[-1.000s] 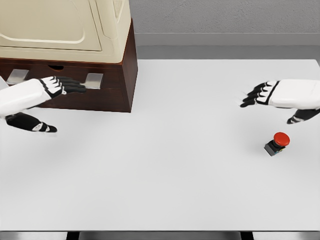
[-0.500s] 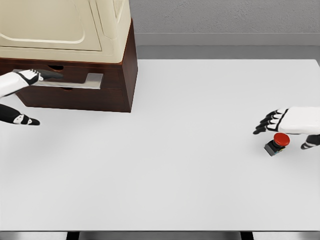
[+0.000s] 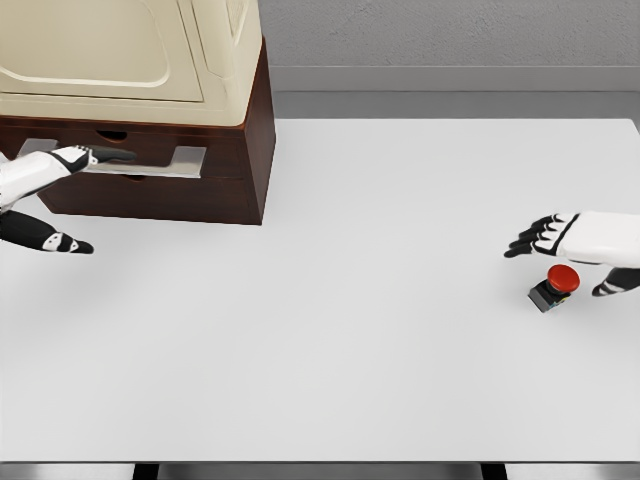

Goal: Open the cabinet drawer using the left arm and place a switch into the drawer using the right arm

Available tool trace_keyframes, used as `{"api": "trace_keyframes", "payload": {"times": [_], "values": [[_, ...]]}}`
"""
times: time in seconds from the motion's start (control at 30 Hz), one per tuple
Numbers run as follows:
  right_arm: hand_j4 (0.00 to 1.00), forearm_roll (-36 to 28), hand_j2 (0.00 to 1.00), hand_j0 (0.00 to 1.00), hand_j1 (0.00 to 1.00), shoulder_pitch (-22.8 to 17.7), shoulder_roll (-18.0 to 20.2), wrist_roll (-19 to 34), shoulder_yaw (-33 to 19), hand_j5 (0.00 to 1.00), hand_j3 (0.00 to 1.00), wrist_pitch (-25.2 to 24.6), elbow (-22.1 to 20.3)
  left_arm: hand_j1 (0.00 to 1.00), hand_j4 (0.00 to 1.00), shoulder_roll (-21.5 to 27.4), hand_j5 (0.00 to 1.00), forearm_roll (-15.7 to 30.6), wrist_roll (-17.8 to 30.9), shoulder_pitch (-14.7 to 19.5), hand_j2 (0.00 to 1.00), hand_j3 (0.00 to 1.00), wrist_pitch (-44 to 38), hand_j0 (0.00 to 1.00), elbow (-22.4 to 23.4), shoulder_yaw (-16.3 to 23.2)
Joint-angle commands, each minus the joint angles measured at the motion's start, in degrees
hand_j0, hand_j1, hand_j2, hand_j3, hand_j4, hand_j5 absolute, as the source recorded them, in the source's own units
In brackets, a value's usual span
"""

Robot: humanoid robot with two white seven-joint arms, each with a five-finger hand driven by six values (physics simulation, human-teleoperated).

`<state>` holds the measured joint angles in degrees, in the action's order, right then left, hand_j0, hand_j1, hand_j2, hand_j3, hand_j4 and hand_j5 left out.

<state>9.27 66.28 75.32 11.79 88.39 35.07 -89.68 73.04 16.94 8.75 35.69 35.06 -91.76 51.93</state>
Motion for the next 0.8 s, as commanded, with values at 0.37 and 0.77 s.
{"api": "trace_keyframes", "payload": {"times": [0.37,0.77], "values": [[1.0,0.0,1.0,1.0,1.0,-1.4,-1.8,-0.5,2.0,1.0,1.0,-0.1,2.8,1.0,1.0,-2.6,1.0,0.0,-0.1,-0.4,1.0,1.0,-0.1,1.0,4.6,0.1],[1.0,0.4,1.0,1.0,1.0,-1.7,-4.2,-0.1,2.1,1.0,1.0,-0.1,5.7,1.0,1.0,-5.2,1.0,0.1,0.1,-0.4,1.0,1.0,-0.1,1.0,8.4,1.6]]}}
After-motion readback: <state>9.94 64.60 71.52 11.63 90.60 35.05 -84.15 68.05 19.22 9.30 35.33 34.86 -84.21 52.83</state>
